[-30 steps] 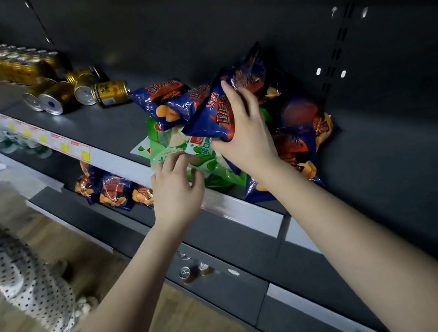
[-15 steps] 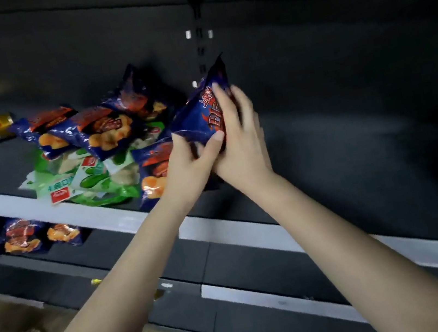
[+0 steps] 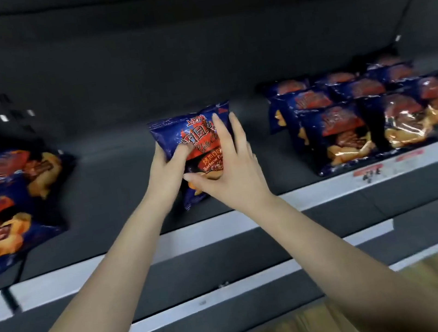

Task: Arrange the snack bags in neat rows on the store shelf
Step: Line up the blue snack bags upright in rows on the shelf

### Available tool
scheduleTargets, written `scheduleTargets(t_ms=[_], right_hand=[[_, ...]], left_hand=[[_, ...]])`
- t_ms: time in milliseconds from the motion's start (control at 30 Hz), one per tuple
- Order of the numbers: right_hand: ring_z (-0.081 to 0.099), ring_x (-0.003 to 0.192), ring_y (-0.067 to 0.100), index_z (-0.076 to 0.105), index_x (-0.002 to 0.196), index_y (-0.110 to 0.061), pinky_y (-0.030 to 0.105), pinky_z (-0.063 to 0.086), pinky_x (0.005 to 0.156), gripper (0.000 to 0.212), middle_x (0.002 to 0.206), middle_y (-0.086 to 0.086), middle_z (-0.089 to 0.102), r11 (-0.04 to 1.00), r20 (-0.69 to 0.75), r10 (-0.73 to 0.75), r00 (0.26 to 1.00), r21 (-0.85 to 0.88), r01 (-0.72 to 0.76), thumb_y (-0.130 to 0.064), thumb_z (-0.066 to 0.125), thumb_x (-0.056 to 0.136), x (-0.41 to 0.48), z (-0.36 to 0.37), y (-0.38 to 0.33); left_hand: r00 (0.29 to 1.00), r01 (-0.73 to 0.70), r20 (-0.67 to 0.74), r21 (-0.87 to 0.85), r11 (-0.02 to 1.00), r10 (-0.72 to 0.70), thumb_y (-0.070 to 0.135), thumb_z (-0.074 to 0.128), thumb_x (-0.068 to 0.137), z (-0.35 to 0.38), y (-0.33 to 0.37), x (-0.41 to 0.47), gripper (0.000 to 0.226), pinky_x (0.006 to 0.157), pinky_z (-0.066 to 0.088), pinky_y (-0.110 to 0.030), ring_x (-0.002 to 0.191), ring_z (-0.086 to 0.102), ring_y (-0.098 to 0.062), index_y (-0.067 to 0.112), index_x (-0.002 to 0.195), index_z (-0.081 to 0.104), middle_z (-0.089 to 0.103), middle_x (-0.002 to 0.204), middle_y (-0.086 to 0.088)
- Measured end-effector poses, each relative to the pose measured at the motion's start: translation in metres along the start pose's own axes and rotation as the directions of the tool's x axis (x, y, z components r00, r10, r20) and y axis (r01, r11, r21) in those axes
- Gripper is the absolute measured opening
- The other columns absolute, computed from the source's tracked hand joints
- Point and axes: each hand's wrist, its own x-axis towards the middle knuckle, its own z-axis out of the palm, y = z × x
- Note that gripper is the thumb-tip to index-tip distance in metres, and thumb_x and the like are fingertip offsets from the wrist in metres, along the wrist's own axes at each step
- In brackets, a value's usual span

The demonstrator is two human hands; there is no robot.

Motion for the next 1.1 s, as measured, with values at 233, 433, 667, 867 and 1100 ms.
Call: scheduleTargets(t_ms=[233,433,667,867,1100], right_hand=[[0.025,0.136,0.036,0.003,0.149,-0.035,0.054,0.03,0.103,0.109,0.158,0.006,-0.002,0.974,-0.102,0.186,0.977,-0.111,-0.197,-0.056,0.072,0.068,-0.005,-0.022,0.057],[0.026,0.134,0.039,0.006,0.151,-0.032,0.056,0.032,0.1,0.104,0.157,0.01,0.0,0.968,-0.127,0.176,0.976,-0.155,-0.195,-0.046,0.071,0.071,0.016,-0.03,0.086],[0.026,0.132,0.04,0.004,0.151,-0.032,0.056,0.033,0.099,0.102,0.157,0.012,-0.002,0.972,-0.05,0.167,0.985,-0.159,-0.173,-0.046,0.069,0.073,0.058,-0.021,0.099],[0.027,0.131,0.041,0.004,0.15,-0.033,0.055,0.035,0.098,0.095,0.157,0.013,-0.009,0.964,0.006,0.206,0.979,-0.175,-0.202,-0.045,0.066,0.079,0.102,0.002,0.103],[0.018,0.136,0.042,0.008,0.151,-0.03,0.061,0.03,0.101,0.084,0.157,0.013,-0.01,0.955,0.004,0.221,0.975,-0.205,-0.215,-0.048,0.057,0.085,0.123,0.031,0.118]], left_hand=[[0.991,0.05,0.118,0.068,0.996,-0.058,0.014,0.054,0.089,0.058,-0.022,0.02,0.016,0.082,0.046,-0.022,0.086,0.063,-0.007,0.025,0.087,0.066,0.069,0.088,0.007],[0.989,-0.021,0.151,0.201,0.979,-0.01,0.021,0.039,0.098,0.081,-0.028,0.036,0.022,0.072,0.038,-0.007,0.088,0.056,0.006,0.027,0.095,0.06,0.063,0.095,0.016],[0.995,-0.027,-0.022,0.874,0.484,0.095,0.019,0.034,0.094,0.075,-0.059,0.061,0.052,0.116,0.014,-0.042,0.139,0.023,-0.033,0.006,0.144,0.028,0.033,0.148,-0.017],[0.993,-0.077,0.049,0.957,0.28,0.108,0.031,0.031,0.097,0.068,-0.065,0.062,0.047,0.117,0.004,-0.042,0.142,0.021,-0.025,0.018,0.141,0.038,0.033,0.15,-0.005],[0.999,-0.004,-0.008,0.964,0.267,0.043,0.036,0.032,0.097,0.064,-0.065,0.06,0.047,0.117,0.001,-0.041,0.143,0.015,-0.021,0.024,0.142,0.036,0.027,0.153,0.0]])
